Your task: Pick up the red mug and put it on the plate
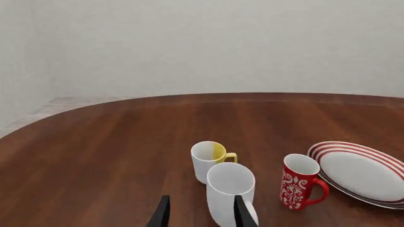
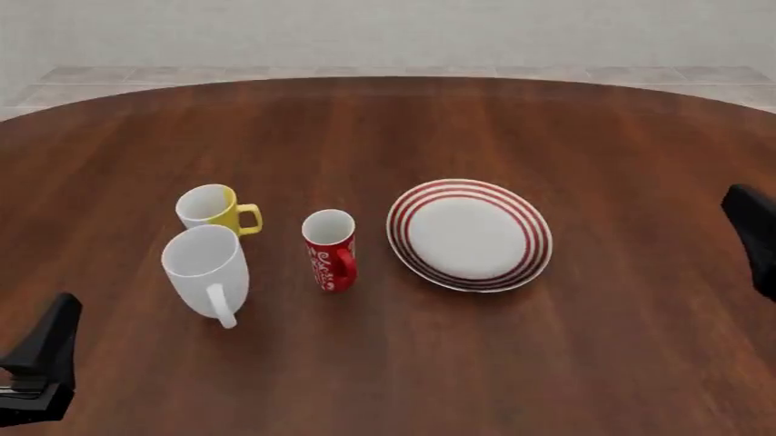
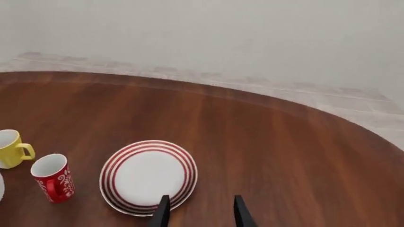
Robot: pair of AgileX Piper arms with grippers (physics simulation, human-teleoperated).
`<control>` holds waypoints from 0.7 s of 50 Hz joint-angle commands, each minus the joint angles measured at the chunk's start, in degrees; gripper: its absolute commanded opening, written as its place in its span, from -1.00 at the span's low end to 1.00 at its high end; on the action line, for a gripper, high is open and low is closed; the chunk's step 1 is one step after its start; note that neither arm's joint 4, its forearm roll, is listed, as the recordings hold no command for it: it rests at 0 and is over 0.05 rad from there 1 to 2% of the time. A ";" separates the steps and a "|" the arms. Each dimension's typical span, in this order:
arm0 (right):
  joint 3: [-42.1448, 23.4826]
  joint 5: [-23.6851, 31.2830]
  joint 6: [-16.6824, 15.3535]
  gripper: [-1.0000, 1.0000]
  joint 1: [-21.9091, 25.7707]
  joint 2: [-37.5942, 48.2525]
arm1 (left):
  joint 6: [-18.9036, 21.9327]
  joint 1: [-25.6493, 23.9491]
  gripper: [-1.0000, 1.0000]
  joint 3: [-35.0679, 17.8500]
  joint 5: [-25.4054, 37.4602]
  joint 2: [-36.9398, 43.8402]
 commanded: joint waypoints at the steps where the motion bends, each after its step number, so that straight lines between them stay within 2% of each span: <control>1: -10.12 3.62 1.46 1.00 7.55 16.23 | 0.00 0.00 1.00 0.00 0.00 0.00; 2: -10.97 3.31 0.90 1.00 10.29 17.20 | 0.00 0.00 1.00 0.00 0.00 0.00; 5: -12.21 3.07 -0.63 1.00 10.98 16.39 | 0.00 0.00 1.00 0.00 0.00 0.00; 6: -13.51 4.19 1.89 1.00 10.96 18.00 | 0.00 0.00 1.00 0.00 0.00 0.00; 9: -15.37 4.98 4.22 1.00 10.94 19.65 | 0.00 0.00 1.00 0.00 0.00 0.00; 13: -17.62 5.40 2.64 1.00 14.62 22.74 | 0.00 0.00 1.00 0.00 0.00 0.00; 14: -18.60 6.08 5.10 1.00 15.26 24.39 | 0.00 0.00 1.00 0.00 0.00 0.00; 15: -18.95 6.06 5.81 1.00 16.21 25.45 | 0.00 0.00 1.00 0.00 0.00 0.00; 16: -19.52 5.95 4.43 1.00 16.60 25.87 | 0.00 0.00 1.00 0.00 0.00 0.00; 19: -20.94 6.02 4.00 1.00 17.78 27.98 | 0.00 0.00 1.00 0.00 0.00 0.00; 21: -21.80 6.41 6.65 1.00 18.80 30.20 | 0.00 0.00 1.00 0.00 0.00 0.00; 23: -22.87 6.45 7.59 1.00 20.39 31.96 | 0.00 0.00 1.00 0.00 0.00 0.00; 25: -22.89 5.78 5.41 1.00 20.14 32.72 | 0.00 0.00 1.00 0.00 0.00 0.00; 27: -22.63 5.15 6.87 1.00 22.69 34.33 | 0.00 0.00 1.00 0.00 0.00 0.00; 29: -22.63 4.91 6.11 1.00 23.73 35.10 | 0.00 0.00 1.00 0.00 0.00 0.00; 32: -23.13 4.65 9.25 1.00 24.81 37.51 | 0.00 0.00 1.00 0.00 0.00 0.00; 34: -23.15 4.10 7.45 1.00 24.96 37.85 | 0.00 0.00 1.00 0.00 0.00 0.00; 35: -23.21 3.88 7.59 1.00 25.70 38.52 | 0.00 0.00 1.00 0.00 0.00 0.00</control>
